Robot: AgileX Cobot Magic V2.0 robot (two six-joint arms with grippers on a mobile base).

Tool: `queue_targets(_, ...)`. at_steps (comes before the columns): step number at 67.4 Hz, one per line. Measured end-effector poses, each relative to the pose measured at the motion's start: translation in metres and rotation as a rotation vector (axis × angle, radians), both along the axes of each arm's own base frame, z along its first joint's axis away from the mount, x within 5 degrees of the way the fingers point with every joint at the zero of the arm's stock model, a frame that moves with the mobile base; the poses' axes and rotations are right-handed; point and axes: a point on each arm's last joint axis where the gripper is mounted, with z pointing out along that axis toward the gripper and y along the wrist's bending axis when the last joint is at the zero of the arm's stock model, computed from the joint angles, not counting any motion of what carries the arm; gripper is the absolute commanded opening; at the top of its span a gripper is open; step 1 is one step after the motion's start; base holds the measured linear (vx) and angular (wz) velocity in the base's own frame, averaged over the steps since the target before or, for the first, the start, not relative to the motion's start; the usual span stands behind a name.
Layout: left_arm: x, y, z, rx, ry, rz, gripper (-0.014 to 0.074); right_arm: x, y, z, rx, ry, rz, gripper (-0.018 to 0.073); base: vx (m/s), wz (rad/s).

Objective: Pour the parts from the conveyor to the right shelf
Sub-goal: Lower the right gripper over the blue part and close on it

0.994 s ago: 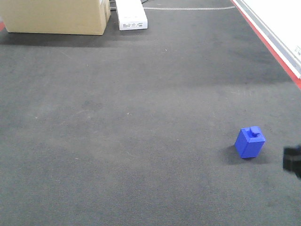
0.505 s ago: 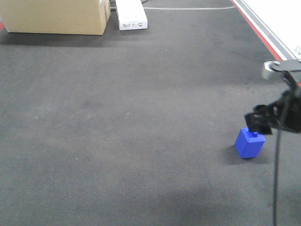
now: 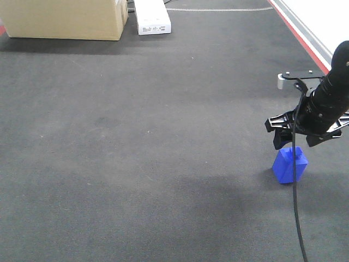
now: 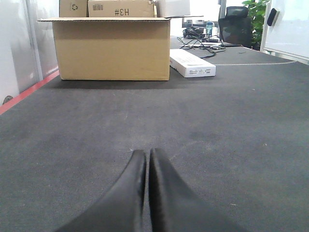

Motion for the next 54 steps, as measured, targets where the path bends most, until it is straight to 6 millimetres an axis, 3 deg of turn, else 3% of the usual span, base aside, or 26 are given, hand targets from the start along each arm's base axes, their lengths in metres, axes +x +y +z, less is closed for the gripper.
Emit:
queue_targets(36,0.0,0.0,0.0,0.0,0.0,0.0,-0.0006,0.015,-0.006,-0.041,-0.006,0.123,0.022,0.0512,0.0,0.0)
queue_targets(41,0.0,0.0,0.0,0.0,0.0,0.0,-0.0006,0.017,-0.006,-0.048,-0.006,0.142,0.024,0.047,0.0,0.0)
queue_targets(54,0.0,0.0,0.0,0.0,0.0,0.0,-0.0006,0.018,-0.006,-0.053,-0.007,0.154,0.024,0.0245,0.0,0.0)
